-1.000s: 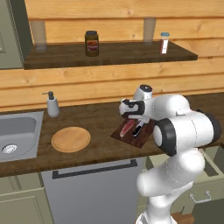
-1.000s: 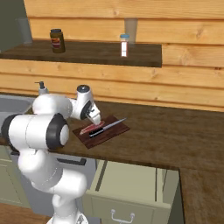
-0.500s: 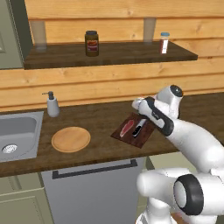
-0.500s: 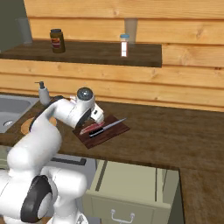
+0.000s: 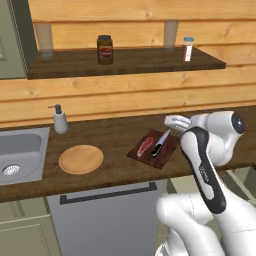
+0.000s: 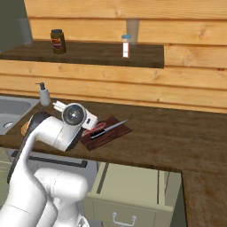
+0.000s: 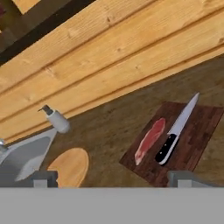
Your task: Pick up the knife from the drawer and place it on the cutting board. Then place the meat from the plate to the cutting board.
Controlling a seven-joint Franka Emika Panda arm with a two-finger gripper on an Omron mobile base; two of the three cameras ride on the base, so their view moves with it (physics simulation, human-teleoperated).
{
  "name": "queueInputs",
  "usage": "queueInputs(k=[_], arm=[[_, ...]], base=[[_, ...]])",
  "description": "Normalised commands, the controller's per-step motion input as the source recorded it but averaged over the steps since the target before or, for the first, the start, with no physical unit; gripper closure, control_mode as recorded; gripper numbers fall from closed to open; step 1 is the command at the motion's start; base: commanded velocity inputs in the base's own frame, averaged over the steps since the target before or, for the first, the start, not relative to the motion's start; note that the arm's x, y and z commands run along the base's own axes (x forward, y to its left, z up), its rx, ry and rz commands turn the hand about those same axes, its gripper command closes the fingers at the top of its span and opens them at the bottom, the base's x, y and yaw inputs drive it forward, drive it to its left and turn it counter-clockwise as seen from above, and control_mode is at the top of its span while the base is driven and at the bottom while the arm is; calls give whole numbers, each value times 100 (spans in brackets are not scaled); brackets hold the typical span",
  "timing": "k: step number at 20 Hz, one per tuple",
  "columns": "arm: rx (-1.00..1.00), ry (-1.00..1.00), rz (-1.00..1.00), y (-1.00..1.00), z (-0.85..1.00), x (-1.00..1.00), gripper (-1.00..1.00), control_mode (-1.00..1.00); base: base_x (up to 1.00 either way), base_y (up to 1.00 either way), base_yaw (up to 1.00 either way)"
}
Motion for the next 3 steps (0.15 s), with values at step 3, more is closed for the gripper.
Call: queueInputs(k=[3], arm=[[0, -18, 0, 0, 71, -72, -100, -100]], base=[[0, 0, 0]])
